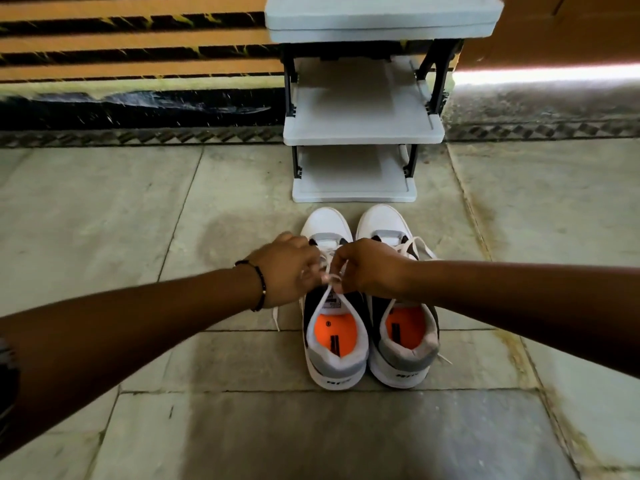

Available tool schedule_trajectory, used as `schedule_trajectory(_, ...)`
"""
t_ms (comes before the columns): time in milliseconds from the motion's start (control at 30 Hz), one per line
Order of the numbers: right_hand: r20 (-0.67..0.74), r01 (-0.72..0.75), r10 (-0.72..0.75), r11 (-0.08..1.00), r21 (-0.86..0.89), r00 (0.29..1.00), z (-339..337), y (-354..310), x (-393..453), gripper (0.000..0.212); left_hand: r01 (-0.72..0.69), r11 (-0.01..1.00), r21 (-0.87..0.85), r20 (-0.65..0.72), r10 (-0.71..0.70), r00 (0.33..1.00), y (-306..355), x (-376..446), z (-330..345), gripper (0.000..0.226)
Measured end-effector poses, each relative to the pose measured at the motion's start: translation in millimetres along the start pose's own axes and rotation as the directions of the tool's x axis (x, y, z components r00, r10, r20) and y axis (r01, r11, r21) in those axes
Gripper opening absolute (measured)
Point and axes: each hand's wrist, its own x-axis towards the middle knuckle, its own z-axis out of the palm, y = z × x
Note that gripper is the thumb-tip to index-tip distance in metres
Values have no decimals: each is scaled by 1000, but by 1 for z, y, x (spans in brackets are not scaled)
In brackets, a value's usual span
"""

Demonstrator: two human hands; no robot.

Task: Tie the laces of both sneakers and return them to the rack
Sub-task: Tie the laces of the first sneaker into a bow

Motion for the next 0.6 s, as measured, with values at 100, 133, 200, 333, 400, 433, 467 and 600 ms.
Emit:
schedule_trajectory(100,61,-53,44,984,171,997,-3,4,2,16,-40,981,-187,-65,29,997,8,-2,5,27)
schedule_trajectory(133,74,-83,68,970,230,995,-3,5,0,20,-46,966,-255,-85,25,996,9,-1,6,23)
schedule_trajectory(200,91,-121,95,933,340,991,-5,7,-4,20,-7,931,-364,-76,-23,997,11,0,5,18)
schedule_trajectory(333,78,-158,138,852,499,987,-4,-1,-14,10,113,892,-438,13,-120,993,14,-1,4,19)
schedule_trajectory(400,26,-154,168,815,559,985,-1,-7,-21,17,117,814,-569,-5,-146,989,16,-1,2,17)
schedule_trajectory(433,1,-149,185,787,598,983,0,-9,-24,21,122,744,-657,-15,-174,985,17,-2,0,20)
schedule_trajectory(467,-27,-138,201,757,638,979,0,-11,-26,22,136,662,-737,-15,-217,976,19,-2,-3,22)
schedule_trajectory(600,-120,-61,221,671,739,968,-12,-14,-27,20,177,395,-902,37,-337,941,29,3,-29,12)
